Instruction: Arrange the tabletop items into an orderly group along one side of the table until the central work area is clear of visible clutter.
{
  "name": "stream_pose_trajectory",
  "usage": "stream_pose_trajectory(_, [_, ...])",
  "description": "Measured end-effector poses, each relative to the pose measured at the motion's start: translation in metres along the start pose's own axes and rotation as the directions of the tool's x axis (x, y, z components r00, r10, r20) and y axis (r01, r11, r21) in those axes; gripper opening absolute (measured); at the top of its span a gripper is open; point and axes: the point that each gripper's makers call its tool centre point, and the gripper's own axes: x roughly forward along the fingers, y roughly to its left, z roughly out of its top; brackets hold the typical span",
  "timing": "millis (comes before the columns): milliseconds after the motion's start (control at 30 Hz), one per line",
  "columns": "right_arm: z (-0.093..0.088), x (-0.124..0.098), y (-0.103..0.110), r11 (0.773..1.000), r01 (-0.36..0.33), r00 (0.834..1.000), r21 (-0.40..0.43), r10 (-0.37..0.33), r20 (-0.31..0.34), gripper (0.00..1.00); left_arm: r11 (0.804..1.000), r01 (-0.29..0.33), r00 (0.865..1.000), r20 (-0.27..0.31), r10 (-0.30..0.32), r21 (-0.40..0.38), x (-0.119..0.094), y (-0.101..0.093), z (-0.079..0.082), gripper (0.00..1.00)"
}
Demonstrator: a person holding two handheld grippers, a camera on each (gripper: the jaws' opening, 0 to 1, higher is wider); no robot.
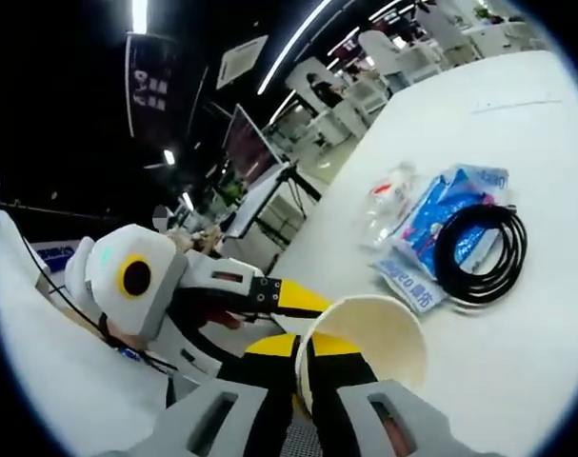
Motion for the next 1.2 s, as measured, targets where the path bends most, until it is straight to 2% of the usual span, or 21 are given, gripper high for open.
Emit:
stream_pose_trajectory(233, [0.002,-0.004,0.004,1.0,0.014,1.0,0.011,-0.014,0.018,0.0,0.999,0.0,1.0,0.014,0.001,-0.042,-0.002,0.001,0.0,0.35])
stream_pose_trajectory(400, [0.008,-0.013,-0.007,0.999,0.032,0.998,0.027,-0.033,0.046,0.0,0.997,-0.007,1.0,0.02,0.009,-0.076,-0.005,0.003,-0.002,0.35])
stream_pose_trajectory(667, [0.014,-0.023,-0.022,0.997,0.067,0.995,0.05,-0.071,0.071,0.0,0.978,-0.038,0.997,0.059,0.051,-0.203,-0.013,0.018,-0.005,0.34])
stream_pose_trajectory(800, [0.017,-0.027,-0.029,0.995,0.08,0.993,0.064,-0.086,0.084,0.0,0.955,-0.067,0.992,0.085,0.095,-0.288,-0.019,0.032,-0.008,0.34])
stream_pose_trajectory(933, [0.019,-0.029,-0.034,0.993,0.089,0.991,0.076,-0.096,0.092,0.0,0.934,-0.101,0.985,0.096,0.142,-0.342,-0.029,0.047,-0.009,0.34])
stream_pose_trajectory(1200, [0.024,-0.034,-0.044,0.99,0.109,0.987,0.094,-0.119,0.11,0.0,0.863,-0.176,0.96,0.113,0.258,-0.474,-0.05,0.087,-0.028,0.34])
